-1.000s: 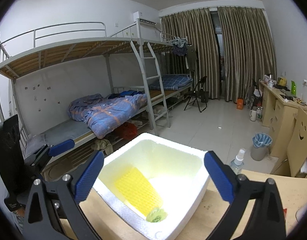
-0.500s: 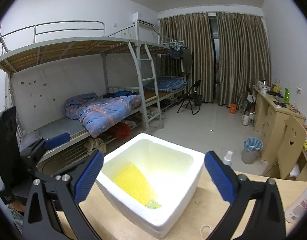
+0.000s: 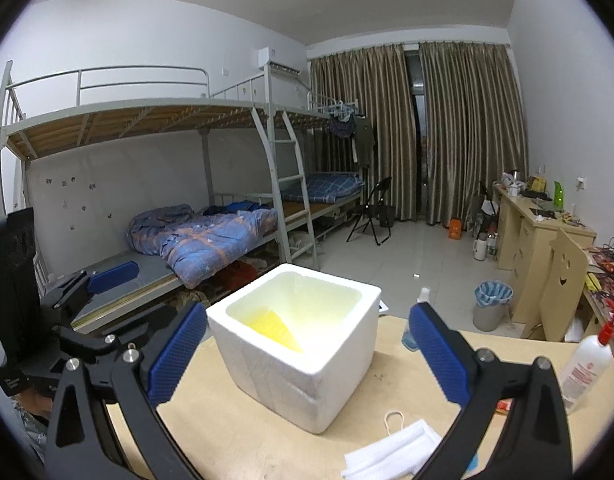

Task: Organize soft objects
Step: 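Move both tools away from the box back over the table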

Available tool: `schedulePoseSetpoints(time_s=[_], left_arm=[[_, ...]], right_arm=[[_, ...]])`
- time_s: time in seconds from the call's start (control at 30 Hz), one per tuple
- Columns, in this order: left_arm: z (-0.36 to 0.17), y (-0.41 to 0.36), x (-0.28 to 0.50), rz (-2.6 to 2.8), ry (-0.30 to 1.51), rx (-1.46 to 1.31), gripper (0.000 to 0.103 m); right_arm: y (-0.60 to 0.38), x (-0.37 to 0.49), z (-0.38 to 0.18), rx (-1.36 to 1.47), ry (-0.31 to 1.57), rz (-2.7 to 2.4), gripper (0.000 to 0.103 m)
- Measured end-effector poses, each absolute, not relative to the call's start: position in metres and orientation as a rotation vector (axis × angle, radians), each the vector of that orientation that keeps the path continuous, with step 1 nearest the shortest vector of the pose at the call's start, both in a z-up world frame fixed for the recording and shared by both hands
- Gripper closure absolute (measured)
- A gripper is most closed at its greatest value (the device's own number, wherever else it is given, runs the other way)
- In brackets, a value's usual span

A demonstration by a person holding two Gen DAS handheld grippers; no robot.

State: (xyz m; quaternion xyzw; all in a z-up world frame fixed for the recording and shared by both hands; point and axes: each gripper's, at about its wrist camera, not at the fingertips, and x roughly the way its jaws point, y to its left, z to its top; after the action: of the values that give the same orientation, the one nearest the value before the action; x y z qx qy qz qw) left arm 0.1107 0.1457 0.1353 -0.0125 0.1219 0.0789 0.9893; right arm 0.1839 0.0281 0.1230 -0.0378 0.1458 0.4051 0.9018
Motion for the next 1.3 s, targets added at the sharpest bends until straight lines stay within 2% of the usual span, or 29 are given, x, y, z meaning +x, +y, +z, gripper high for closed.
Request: schedulePoseSetpoints(time_s=[0.43,0.83,1.3], left_arm=[[0.131,0.108,0.058,0.098,0.196,-0.028,0.000],[0.117,0.084,0.044,0.083,0.192,-0.030,0.000],[0.062,0.068,0.056,0.039,0.240,-0.115,0.000]], right_arm=[[-0.010,0.142,0.109,-0.082,0.261,0.789,0.000],[-0.038,0.116,0.096,-0.085,0.228,0.712,0.000],[-0.069,0.113,0.038,-0.098,0.299,0.579,0.000]])
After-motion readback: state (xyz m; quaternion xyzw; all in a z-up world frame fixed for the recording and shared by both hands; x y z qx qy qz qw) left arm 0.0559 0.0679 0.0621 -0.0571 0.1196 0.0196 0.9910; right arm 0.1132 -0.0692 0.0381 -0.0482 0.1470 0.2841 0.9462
